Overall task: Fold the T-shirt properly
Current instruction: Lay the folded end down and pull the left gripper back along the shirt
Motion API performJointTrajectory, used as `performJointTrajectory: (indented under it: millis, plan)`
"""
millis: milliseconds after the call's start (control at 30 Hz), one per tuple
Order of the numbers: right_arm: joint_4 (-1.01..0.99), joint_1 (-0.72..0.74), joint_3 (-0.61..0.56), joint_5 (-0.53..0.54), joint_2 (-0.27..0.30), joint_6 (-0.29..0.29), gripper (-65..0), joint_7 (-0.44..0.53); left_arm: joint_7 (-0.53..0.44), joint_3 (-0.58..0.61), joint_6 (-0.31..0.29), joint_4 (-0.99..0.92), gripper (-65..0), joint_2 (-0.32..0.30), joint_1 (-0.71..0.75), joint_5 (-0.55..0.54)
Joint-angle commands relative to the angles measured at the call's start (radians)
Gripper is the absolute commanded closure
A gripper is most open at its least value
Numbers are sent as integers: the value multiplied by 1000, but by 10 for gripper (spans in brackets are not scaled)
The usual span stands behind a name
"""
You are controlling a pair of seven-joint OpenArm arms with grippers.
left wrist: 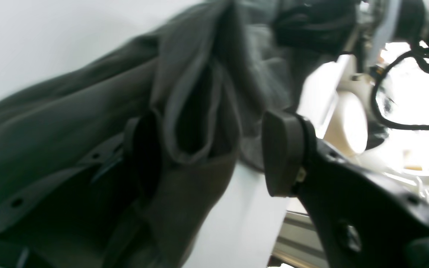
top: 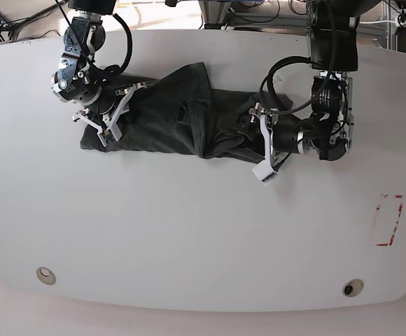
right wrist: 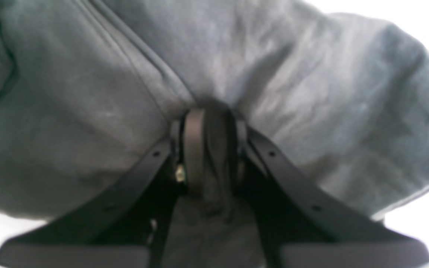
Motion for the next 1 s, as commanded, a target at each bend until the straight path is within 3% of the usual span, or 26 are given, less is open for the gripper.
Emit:
performJointTrajectory:
  millis: [0, 233, 433, 700, 967]
  plan:
    - [12, 10, 2, 5, 7, 1, -103, 15, -17, 61, -1, 21, -385, -13, -24, -61]
    - [12, 10, 2, 5, 7, 1, -103, 15, -17, 245, -1, 153, -385, -42, -56, -155]
    - [10, 10, 2, 5, 6, 1, -103, 15, -17, 354, -1, 248, -383, -49, -72, -147]
    - [10, 10, 2, 3, 6, 1, -103, 15, -17, 363, -1, 317, -383, -78, -101, 31]
    - [18, 10, 2, 5, 6, 1, -103, 15, -108, 127, -1, 305, -382, -73, -93, 336]
